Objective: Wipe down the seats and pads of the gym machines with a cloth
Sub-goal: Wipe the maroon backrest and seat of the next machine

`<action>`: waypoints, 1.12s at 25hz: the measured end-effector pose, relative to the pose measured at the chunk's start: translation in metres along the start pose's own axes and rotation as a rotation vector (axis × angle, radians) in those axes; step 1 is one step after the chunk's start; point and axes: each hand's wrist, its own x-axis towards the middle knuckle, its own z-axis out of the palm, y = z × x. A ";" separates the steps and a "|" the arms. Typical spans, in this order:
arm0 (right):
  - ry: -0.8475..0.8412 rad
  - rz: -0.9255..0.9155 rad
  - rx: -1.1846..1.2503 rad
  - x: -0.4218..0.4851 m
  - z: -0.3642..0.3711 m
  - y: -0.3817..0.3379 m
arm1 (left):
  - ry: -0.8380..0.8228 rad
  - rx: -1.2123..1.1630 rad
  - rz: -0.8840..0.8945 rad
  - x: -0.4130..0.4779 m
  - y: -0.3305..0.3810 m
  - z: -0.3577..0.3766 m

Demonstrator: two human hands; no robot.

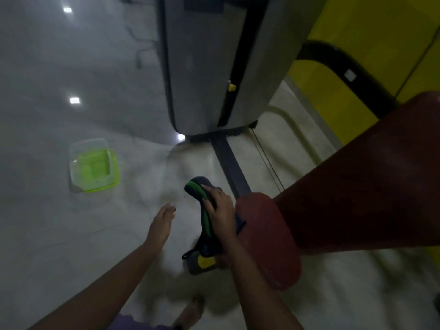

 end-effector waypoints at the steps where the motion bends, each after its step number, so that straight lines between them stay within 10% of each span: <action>1: -0.018 -0.041 0.012 0.009 0.016 -0.024 | 0.046 -0.085 0.006 0.001 0.007 -0.031; 13: -0.227 -0.361 -0.019 0.105 0.262 -0.313 | 0.279 -0.211 0.166 0.045 0.073 -0.409; 28: -0.444 -0.159 -0.138 0.315 0.446 -0.381 | 0.160 -0.080 0.064 0.283 0.167 -0.571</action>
